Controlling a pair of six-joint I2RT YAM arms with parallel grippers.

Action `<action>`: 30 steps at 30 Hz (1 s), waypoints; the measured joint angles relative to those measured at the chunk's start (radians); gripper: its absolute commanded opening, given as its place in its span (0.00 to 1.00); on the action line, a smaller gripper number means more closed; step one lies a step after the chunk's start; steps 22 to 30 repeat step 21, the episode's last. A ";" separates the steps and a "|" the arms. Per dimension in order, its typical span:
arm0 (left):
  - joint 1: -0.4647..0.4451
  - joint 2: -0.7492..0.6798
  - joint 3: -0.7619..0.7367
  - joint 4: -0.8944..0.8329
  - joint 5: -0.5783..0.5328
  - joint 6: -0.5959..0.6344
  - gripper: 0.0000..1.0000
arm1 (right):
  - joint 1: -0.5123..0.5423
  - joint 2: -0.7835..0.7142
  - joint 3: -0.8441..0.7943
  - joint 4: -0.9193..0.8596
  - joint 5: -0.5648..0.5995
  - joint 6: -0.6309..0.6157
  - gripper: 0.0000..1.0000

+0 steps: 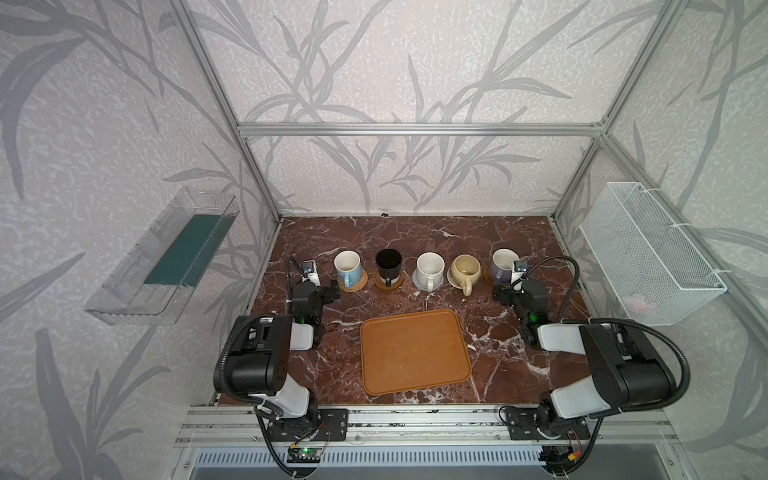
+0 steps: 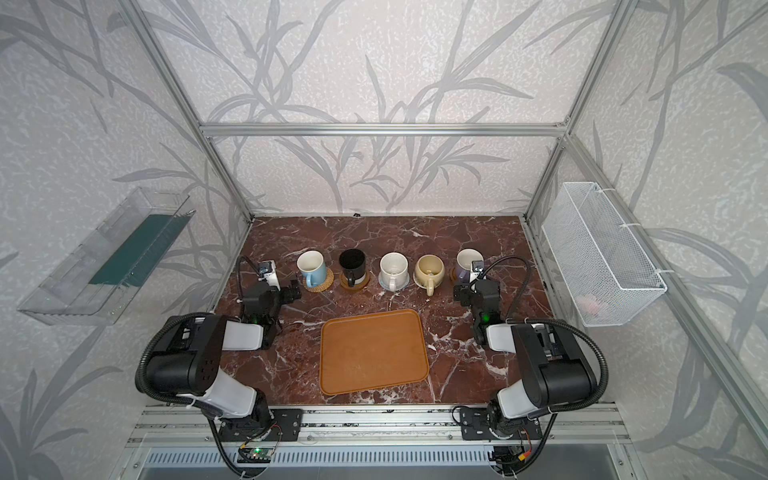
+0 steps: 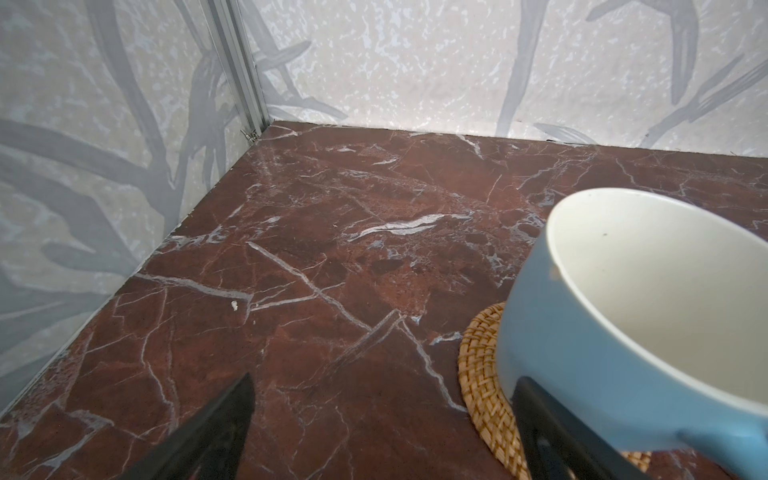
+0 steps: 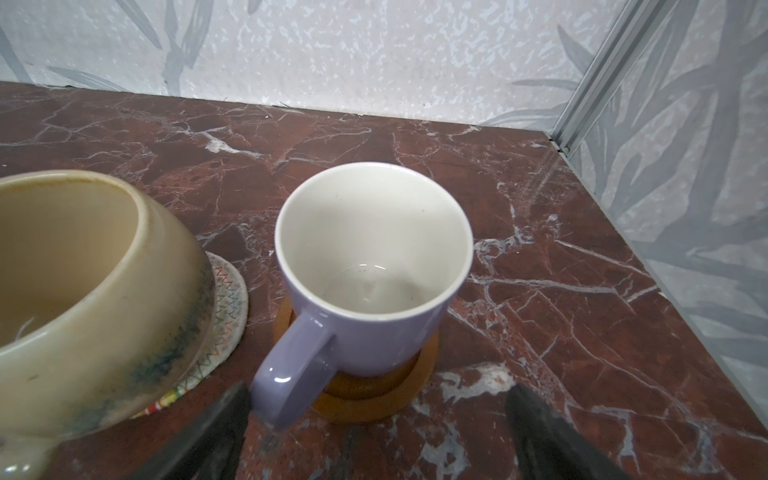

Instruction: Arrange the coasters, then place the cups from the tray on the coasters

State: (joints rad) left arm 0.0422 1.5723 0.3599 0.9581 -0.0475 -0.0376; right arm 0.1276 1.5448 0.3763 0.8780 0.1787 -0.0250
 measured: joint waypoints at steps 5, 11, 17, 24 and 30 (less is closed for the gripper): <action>0.003 0.000 0.000 -0.015 0.004 -0.003 0.99 | -0.002 0.021 -0.003 0.007 0.004 -0.003 0.99; 0.001 0.000 0.000 -0.016 0.003 -0.005 0.99 | -0.002 0.016 -0.003 0.002 0.005 -0.003 0.99; 0.001 0.000 0.000 -0.016 0.003 -0.005 0.99 | -0.002 0.016 -0.003 0.000 0.005 -0.003 0.99; 0.001 0.000 0.000 -0.025 0.003 -0.005 0.99 | -0.002 0.016 -0.003 0.000 0.005 -0.003 0.99; 0.001 0.000 0.000 -0.025 0.003 -0.005 0.99 | -0.002 0.016 -0.003 0.000 0.005 -0.003 0.99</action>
